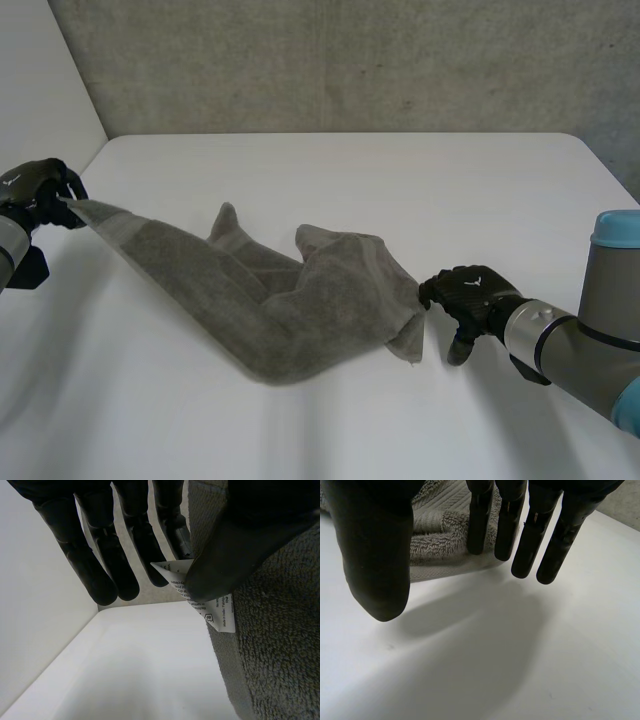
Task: Fold the towel.
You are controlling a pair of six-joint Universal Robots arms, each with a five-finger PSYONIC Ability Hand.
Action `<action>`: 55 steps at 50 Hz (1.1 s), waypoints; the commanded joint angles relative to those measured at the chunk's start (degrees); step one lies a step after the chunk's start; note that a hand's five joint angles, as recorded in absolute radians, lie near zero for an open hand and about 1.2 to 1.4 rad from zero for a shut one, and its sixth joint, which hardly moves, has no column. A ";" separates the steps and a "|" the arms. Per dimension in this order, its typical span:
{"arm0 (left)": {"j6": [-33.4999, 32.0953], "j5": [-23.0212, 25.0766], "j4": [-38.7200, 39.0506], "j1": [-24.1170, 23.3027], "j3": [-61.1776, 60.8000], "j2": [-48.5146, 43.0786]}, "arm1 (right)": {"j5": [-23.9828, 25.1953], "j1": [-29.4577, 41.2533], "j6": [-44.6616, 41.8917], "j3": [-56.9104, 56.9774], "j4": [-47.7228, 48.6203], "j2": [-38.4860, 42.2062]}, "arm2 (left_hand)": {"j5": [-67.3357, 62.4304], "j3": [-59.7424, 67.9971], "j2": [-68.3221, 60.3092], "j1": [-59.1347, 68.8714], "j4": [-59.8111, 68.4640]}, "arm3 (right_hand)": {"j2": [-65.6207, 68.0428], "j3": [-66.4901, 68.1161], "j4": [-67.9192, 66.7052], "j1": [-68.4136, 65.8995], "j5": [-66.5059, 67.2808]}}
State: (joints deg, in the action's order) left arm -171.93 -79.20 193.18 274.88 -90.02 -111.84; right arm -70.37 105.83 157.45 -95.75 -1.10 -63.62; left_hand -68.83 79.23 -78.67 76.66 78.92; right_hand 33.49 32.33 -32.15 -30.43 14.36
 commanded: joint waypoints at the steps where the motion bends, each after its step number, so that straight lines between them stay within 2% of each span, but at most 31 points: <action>1: 2.39 -0.08 1.67 -0.14 0.29 -0.48 | -0.99 0.69 0.93 1.36 -0.92 0.51 | -1.17 0.77 -1.33 3.34 1.08 | -1.88 -0.71 0.53 -1.19 7.25; 3: 2.39 0.01 1.67 -0.14 0.29 -0.48 | -0.99 0.69 0.93 1.36 -0.83 0.51 | -1.17 0.77 -1.33 3.34 1.08 | -14.94 -13.78 13.59 11.88 -5.81; 11: 2.39 -0.08 1.67 -0.14 0.29 -0.48 | -0.99 0.69 0.93 1.36 -0.66 0.42 | -1.17 0.77 -1.33 3.34 1.08 | -19.20 -18.04 17.85 16.14 -10.07; 20: 2.39 -0.08 1.67 -0.14 0.29 -0.57 | -0.64 1.05 0.93 0.74 -0.74 0.33 | -1.17 0.77 -1.33 3.34 1.08 | -17.02 -15.85 15.67 13.95 -7.88; 26: 2.47 -0.08 1.67 -0.14 0.29 -0.57 | 1.38 1.40 1.45 0.04 -0.92 -0.72 | -1.17 0.77 -1.33 3.34 1.08 | -11.63 -10.47 10.29 8.57 -2.50; 36: 2.56 -0.08 1.67 -0.14 0.29 -0.57 | 5.51 3.24 8.48 1.70 0.31 -1.34 | -1.17 0.77 -1.33 3.34 1.08 | -11.80 -10.64 10.45 8.74 -2.67; 45: 2.91 -0.17 1.58 -0.14 0.37 -0.57 | 5.16 6.75 8.58 3.90 0.75 1.03 | -1.17 0.77 -1.33 3.34 1.08 | -9.79 -8.63 8.45 6.73 -0.66; 55: 3.09 -0.26 1.49 -0.14 0.29 -0.39 | 4.98 6.93 8.49 6.28 0.75 4.55 | -1.17 0.77 -1.33 3.34 1.08 | -7.60 -6.43 6.25 4.53 1.54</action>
State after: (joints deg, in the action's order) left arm -168.87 -79.44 194.72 274.75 -89.70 -112.34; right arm -65.27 112.82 166.11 -90.69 -0.30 -60.99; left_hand -68.84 79.29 -78.67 76.92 78.92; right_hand 23.89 24.26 -24.79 -23.86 15.26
